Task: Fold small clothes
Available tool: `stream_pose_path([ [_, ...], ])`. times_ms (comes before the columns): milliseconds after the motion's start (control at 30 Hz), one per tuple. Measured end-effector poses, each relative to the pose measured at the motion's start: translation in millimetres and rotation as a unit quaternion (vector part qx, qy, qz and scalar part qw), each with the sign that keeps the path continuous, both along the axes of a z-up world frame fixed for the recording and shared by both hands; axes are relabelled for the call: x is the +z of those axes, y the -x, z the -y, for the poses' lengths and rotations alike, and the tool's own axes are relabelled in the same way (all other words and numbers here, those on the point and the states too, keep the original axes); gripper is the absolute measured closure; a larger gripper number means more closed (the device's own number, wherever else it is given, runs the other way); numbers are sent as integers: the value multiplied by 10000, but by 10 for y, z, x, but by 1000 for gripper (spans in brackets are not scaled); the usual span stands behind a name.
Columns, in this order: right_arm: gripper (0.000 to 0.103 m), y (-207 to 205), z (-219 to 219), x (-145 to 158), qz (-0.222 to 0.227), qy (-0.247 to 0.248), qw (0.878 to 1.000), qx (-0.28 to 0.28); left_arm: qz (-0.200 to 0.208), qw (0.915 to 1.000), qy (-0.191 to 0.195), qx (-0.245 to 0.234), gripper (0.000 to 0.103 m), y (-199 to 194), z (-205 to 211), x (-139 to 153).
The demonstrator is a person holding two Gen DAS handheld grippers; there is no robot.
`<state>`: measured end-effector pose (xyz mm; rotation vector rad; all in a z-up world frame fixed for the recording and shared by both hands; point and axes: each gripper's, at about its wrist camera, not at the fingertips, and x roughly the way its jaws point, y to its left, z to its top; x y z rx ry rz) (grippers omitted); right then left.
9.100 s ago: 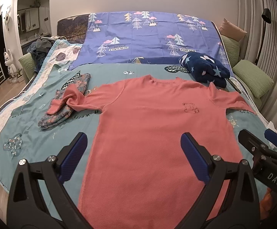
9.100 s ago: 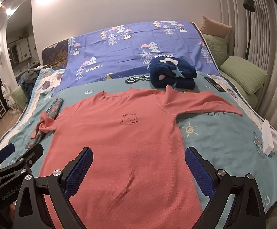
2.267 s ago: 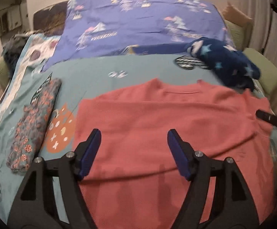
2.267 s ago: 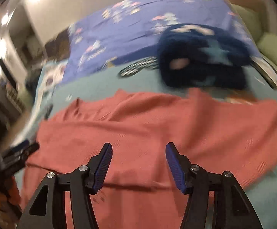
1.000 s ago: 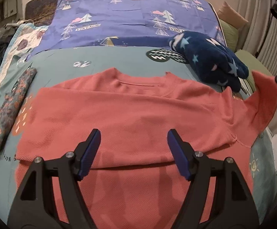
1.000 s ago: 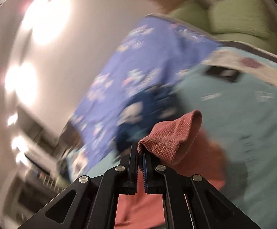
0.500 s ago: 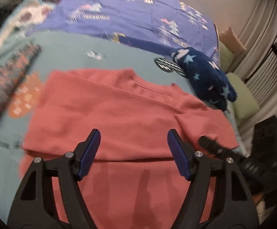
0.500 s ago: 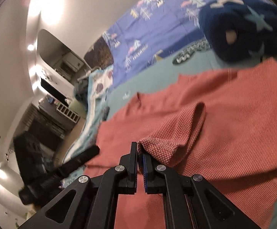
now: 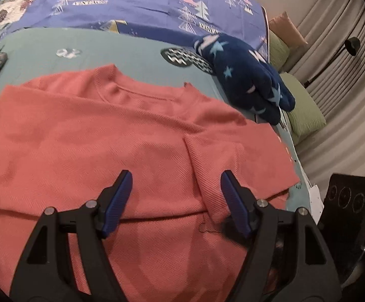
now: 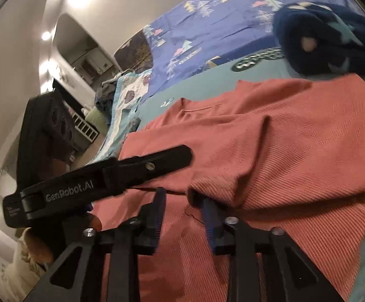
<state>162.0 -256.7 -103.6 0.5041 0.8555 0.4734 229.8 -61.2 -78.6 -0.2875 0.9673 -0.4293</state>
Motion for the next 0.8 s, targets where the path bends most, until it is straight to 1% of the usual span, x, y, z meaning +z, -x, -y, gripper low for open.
stream_pose_path([
  [67,71,66,177,21,-51,-155,9997,-206,79,9999,13,101,30,5,-84,41],
  [133,70,106,315,67,-56,-224,9993,-296,231,9997,-33,40,30,13,-77,100],
  [200,70,149,439,134,-28,-164,9990,-412,424,9988,-202,-168,30,55,-1,157],
  [233,70,172,516,164,0,-113,9984,-556,552,9974,-344,-326,30,86,82,181],
  [300,70,190,709,208,-21,59,9946,-1033,838,9916,-676,-710,30,183,295,207],
  [333,70,186,774,220,-33,148,9924,-1224,985,9871,-862,-925,30,241,420,202],
  [367,70,182,844,221,-61,304,9890,-1446,1159,9806,-1137,-1098,30,305,561,179],
  [433,70,175,902,212,-68,724,9812,-1789,1481,9626,-1891,-1252,37,401,832,97],
  [467,70,178,903,201,-55,835,9794,-1840,1618,9484,-2331,-1416,45,438,997,26],
  [500,70,181,898,177,-59,890,9787,-1851,1642,9409,-2549,-1511,55,440,1093,-24],
  [533,70,181,892,151,-79,864,9794,-1824,1603,9378,-2662,-1546,61,413,1158,-62],
  [600,70,155,859,90,-141,759,9816,-1747,1466,9413,-2690,-1420,94,329,1159,-64],
  [633,70,163,868,71,-153,776,9817,-1734,1372,9459,-2636,-1302,94,277,1101,-37],
  [667,70,168,858,64,-127,821,9815,-1723,1288,9561,-2392,-1103,94,225,967,33],
  [700,70,157,857,49,-103,820,9818,-1713,1256,9643,-2164,-863,94,173,798,114],
  [733,70,164,867,55,-70,790,9821,-1707,1232,9694,-2015,-675,94,140,656,169],
  [767,70,179,885,62,-28,717,9828,-1704,1173,9760,-1798,-381,94,93,432,230],
  [800,70,183,896,68,9,637,9835,-1691,1110,9805,-1621,-60,94,57,213,264],
])
